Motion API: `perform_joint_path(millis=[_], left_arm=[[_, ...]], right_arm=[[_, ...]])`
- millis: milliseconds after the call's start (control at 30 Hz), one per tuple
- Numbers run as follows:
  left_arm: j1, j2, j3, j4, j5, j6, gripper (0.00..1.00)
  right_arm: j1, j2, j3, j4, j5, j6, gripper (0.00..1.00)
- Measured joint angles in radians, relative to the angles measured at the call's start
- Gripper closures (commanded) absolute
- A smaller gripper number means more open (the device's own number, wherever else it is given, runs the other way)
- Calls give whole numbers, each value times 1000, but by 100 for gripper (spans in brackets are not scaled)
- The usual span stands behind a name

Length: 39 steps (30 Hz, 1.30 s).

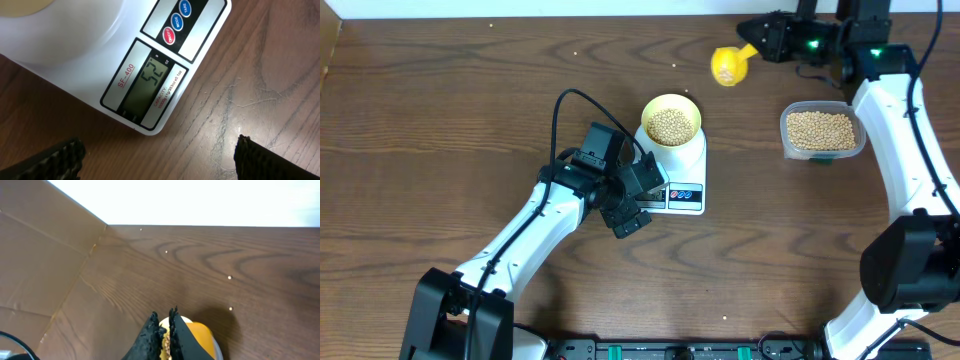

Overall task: Scoop item into bowl and weigh 50g on scale
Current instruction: 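Lift the scoop away and move the right gripper back toward the tub, then lower the yellow scoop into the bean tub with the right gripper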

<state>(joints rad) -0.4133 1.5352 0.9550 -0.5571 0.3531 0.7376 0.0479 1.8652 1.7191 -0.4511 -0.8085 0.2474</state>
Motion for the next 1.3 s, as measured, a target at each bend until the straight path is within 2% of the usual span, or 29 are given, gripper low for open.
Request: perform_joint_path(millis=[300,633,833,1000,1300], left_arm=[[0,0,0,0,0,0,2],[0,0,0,0,0,0,2],[0,0,0,0,0,0,2],[0,0,0,0,0,0,2],[0,0,0,0,0,0,2]], right_arm=[[-107,0,0,0,-79,21,99],[-309,0,0,-12,-131,90,99],[-385,0,0,-106,-34,108,99],[-393,0,0,-180,97,112,99],[-389,0,-56,-176,249,113,99]])
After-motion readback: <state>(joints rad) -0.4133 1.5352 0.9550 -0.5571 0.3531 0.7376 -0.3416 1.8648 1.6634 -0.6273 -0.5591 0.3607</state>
